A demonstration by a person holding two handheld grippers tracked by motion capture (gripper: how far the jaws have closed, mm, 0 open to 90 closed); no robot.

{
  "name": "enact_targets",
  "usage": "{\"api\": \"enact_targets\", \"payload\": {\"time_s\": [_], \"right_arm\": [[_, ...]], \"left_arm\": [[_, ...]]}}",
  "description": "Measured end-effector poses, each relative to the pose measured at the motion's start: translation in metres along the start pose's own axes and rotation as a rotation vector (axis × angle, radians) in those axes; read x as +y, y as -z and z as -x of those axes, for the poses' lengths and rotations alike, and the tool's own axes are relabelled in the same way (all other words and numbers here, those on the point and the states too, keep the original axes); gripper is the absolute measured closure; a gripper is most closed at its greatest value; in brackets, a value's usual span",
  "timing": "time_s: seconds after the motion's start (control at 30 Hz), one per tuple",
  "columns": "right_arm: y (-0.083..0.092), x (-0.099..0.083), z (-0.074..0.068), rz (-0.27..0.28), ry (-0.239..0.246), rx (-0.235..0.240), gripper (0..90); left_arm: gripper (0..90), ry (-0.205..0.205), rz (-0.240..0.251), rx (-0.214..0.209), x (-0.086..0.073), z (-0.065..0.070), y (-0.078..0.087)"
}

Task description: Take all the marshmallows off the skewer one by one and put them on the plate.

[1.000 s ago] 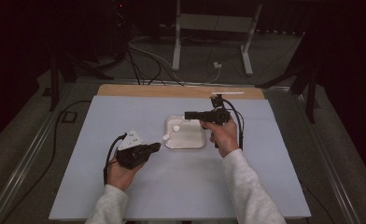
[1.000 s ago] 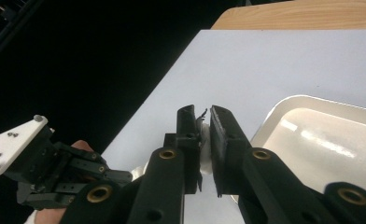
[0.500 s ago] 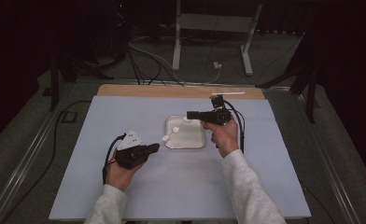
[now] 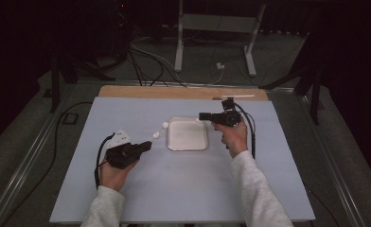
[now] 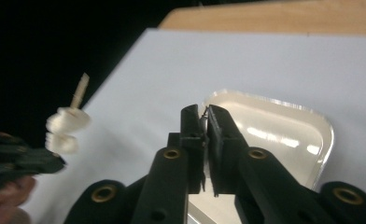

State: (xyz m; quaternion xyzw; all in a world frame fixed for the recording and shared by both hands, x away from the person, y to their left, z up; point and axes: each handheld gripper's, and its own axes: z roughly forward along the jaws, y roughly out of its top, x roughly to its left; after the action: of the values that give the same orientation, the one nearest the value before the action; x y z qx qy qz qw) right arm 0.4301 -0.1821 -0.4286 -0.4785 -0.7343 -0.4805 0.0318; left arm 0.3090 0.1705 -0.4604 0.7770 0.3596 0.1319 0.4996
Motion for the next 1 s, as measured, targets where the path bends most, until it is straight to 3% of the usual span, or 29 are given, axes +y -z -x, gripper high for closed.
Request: {"api": "enact_targets", "payload": {"time_s": [0.1,0.13,0.27,0.43,0.77,1.0], "right_arm": [[-0.010,-0.006,0.005,-0.028,-0.016,-0.028,76.7],[-0.012,-0.008,0.007,-0.030,-0.026,-0.029,66.0],[-0.018,-0.012,0.010,-0.041,-0.048,-0.041,55.5],[-0.020,-0.013,0.011,-0.026,-0.094,-0.019,47.9],[-0.024,-0.016,0.009,-0.033,-0.102,0.009,45.9],[-0.026,-0.016,0.008,-0.025,-0.128,0.046,47.9]], "left_arm": [[90.0,-0.004,-0.005,-0.004,0.000,0.001,-0.002],[90.0,-0.007,-0.010,-0.004,0.000,0.002,-0.003],[90.0,-0.012,-0.033,-0.013,0.000,0.005,-0.010],[90.0,-0.027,-0.085,-0.031,-0.004,0.010,-0.024],[90.0,-0.048,-0.138,-0.055,-0.007,0.018,-0.040],[90.0,-0.048,-0.172,-0.041,-0.008,0.017,-0.043]]}}
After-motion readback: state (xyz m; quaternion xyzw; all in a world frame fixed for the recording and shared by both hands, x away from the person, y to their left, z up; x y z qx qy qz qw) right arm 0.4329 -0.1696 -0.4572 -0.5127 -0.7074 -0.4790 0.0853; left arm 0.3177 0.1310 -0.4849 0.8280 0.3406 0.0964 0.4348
